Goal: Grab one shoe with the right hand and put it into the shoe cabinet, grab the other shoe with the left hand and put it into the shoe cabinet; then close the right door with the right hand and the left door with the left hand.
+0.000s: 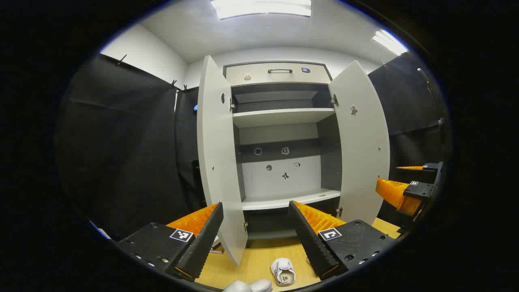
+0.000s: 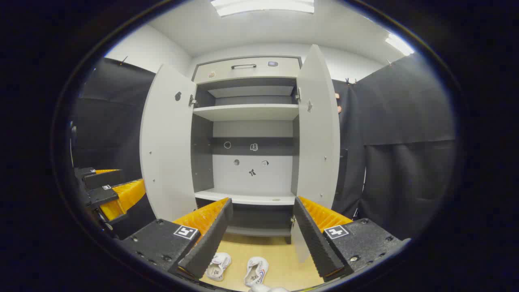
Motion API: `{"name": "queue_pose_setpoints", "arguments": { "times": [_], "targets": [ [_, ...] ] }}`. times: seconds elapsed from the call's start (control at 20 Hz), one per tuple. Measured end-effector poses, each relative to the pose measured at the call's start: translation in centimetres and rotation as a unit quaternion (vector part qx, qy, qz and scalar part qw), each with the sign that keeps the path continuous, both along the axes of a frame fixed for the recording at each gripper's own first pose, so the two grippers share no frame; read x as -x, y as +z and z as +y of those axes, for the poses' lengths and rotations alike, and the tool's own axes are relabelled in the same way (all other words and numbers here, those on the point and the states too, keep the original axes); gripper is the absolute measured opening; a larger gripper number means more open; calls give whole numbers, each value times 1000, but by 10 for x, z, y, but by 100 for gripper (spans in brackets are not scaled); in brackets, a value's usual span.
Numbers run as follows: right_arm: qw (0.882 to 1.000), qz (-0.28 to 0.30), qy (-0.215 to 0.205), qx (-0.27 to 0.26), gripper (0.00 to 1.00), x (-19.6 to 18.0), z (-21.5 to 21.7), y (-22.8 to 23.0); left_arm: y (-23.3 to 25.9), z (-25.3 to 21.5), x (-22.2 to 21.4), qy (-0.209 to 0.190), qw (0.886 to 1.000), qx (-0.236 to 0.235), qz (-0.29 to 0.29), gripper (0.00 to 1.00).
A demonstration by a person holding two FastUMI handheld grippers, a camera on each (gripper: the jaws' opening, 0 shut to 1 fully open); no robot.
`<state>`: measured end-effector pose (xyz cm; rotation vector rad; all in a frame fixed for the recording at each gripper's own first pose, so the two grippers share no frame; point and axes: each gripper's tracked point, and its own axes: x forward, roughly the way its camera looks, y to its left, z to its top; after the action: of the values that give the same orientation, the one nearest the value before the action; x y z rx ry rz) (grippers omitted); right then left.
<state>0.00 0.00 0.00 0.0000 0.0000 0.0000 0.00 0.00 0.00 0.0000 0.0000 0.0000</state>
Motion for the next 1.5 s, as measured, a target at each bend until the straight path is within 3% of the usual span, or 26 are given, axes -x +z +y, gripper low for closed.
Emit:
{"name": "queue_pose_setpoints", "arguments": {
  "times": [0.55,0.7,1.0,1.2,1.25,1.5],
  "targets": [
    [1000,6,2,4,96,-7,8,-6,-11,9,-1,5,1000,-5,10,96],
    [1000,22,3,6,98,-9,12,-28,-14,13,0,10,1000,-15,10,96],
    [988,153,7,16,98,-6,16,-163,-25,17,2,10,999,-27,17,96],
    [966,257,17,2,93,5,29,-274,-30,21,3,13,999,-26,19,96],
    [960,278,23,-4,96,7,33,-299,-31,21,3,13,999,-24,21,96],
    [933,357,34,-33,86,-7,58,-389,-32,25,9,16,999,-18,29,96]
  ]
}}
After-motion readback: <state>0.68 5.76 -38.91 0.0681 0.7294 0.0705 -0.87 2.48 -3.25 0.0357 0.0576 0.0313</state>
